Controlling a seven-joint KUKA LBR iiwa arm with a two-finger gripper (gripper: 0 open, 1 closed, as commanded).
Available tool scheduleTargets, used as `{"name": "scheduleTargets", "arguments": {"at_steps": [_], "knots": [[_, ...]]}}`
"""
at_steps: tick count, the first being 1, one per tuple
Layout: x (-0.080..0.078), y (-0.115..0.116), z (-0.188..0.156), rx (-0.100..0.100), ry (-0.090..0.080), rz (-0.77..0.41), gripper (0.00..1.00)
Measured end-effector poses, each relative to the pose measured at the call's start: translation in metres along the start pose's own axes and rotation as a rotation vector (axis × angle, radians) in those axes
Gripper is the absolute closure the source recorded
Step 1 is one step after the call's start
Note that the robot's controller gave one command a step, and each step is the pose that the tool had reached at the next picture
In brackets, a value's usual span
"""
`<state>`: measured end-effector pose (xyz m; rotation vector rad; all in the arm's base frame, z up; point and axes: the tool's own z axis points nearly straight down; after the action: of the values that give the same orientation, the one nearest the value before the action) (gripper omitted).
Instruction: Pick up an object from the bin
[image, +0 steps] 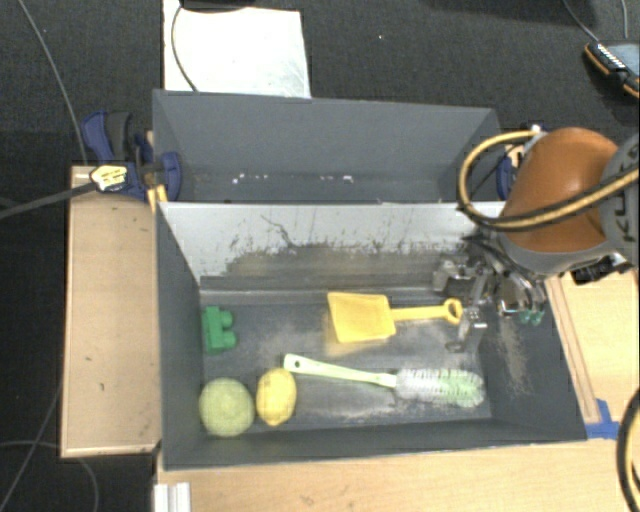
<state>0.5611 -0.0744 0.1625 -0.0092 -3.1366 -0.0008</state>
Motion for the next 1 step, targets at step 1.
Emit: {"name": "scheduleTargets", "arguments": {"at_steps": [1], "knots": [[-0.0017,0.0003,-0.0048,0.001,-0.008,-0.004,0.0]]}}
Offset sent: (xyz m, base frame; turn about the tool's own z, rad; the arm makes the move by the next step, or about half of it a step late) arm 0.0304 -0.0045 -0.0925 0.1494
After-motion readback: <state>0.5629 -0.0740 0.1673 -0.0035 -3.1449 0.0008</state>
